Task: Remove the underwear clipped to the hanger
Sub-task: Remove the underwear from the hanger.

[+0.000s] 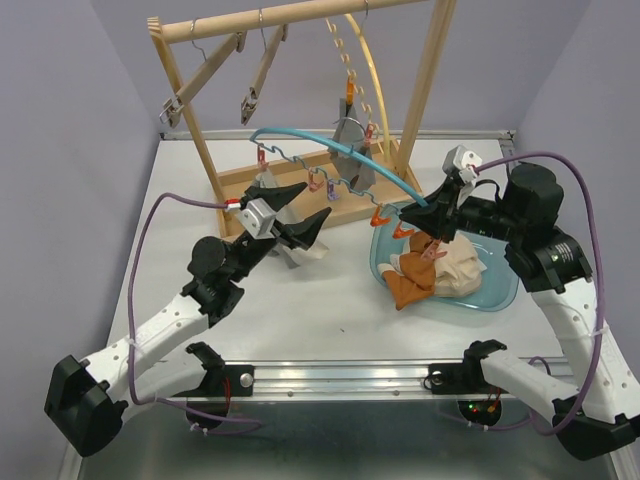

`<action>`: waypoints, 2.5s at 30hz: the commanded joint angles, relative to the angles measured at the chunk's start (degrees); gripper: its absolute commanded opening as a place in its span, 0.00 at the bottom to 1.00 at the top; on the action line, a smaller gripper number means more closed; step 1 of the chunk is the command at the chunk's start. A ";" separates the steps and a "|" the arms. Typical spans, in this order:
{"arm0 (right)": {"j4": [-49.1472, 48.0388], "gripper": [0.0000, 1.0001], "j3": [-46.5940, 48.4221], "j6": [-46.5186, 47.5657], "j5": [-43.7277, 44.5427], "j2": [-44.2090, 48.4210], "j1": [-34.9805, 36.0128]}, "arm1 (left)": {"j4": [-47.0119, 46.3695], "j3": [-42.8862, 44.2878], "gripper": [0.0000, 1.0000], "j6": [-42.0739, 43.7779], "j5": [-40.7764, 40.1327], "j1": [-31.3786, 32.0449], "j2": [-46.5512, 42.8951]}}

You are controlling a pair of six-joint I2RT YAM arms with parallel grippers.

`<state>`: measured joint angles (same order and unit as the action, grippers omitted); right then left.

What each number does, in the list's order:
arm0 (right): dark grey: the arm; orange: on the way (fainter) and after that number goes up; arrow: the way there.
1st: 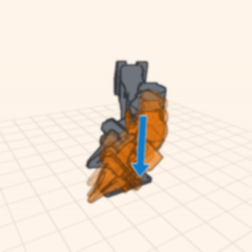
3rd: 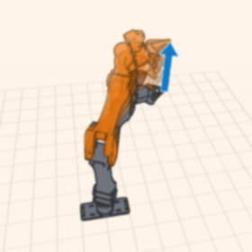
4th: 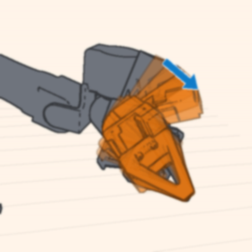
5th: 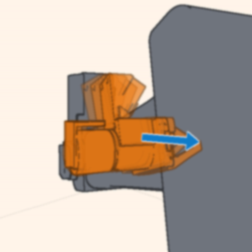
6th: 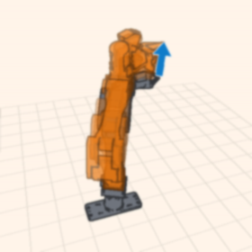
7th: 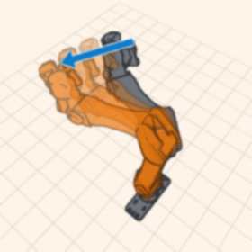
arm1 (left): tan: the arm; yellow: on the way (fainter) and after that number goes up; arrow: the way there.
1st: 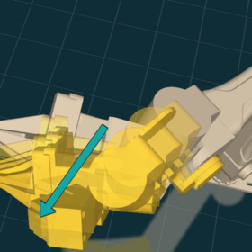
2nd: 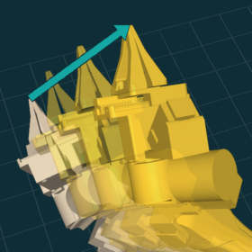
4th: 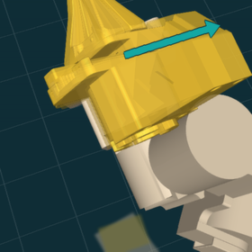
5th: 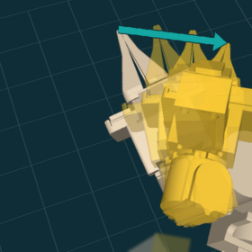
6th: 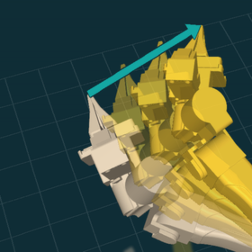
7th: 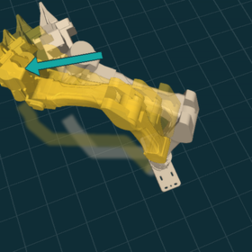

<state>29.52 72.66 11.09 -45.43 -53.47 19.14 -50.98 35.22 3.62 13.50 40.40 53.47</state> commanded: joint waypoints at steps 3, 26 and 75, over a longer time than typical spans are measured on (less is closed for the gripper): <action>-3.24 0.01 -0.50 2.53 0.43 2.23 -0.33 | 5.18 -3.40 0.77 -3.35 -2.23 -0.06 -7.06; 21.89 0.00 6.87 23.01 6.58 10.31 -2.17 | 2.04 -22.12 0.78 4.55 -15.70 -2.87 -26.76; 29.11 0.00 8.46 29.25 -3.00 10.93 -3.05 | -16.69 -18.43 0.39 10.36 4.08 -9.29 -3.55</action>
<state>61.39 77.23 39.68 -45.95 -43.11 16.53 -64.77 14.50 14.46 16.73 31.38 50.89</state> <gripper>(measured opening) 0.179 0.463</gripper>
